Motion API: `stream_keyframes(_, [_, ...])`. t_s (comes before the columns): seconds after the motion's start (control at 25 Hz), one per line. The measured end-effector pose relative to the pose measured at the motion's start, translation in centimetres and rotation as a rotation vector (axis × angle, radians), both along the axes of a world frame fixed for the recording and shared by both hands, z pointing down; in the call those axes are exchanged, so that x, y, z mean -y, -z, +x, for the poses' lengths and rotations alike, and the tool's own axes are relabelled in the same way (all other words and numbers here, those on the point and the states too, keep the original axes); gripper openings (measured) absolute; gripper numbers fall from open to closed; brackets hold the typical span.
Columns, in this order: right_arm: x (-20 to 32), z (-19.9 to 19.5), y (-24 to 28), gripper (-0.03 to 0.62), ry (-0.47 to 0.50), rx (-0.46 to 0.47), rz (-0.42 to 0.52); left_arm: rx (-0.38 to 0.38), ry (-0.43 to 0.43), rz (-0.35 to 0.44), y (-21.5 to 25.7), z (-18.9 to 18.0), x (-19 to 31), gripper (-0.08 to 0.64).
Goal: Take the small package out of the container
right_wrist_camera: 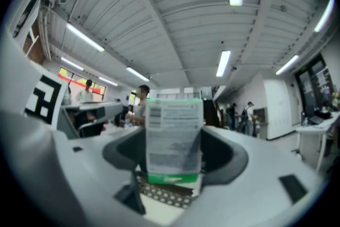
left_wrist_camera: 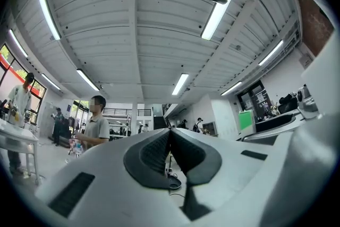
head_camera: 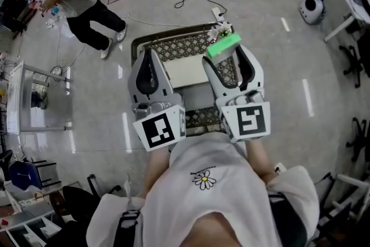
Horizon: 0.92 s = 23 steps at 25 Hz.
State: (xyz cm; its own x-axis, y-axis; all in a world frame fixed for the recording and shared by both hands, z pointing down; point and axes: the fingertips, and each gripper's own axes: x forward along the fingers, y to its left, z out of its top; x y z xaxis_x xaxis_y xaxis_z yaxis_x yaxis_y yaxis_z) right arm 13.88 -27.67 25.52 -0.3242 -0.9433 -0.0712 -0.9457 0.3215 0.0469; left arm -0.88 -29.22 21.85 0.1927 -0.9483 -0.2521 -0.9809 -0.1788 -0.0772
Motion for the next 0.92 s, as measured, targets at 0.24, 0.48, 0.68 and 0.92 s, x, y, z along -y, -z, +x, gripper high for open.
stream_keyframes(0.24, [0.0, 0.6, 0.4, 0.318, -0.016, 0.011, -0.018, -0.002, 0.009, -0.004, 0.0, 0.0, -0.4, 0.025])
stream_keyframes(0.48, [0.6, 0.2, 1.1, 0.318, -0.012, 0.004, -0.006, -0.005, 0.013, -0.008, 0.5, -0.7, 0.0, 0.025])
stream_keyframes(0.68, [0.7, 0.0, 0.9, 0.318, -0.016, 0.001, -0.002, -0.007, 0.014, -0.012, 0.2, -1.3, 0.2, 0.025])
stream_keyframes(0.92, [1.7, 0.2, 1.0, 0.318, -0.021, 0.001, 0.002, -0.009, 0.010, -0.015, -0.2, -1.3, 1.3, 0.025])
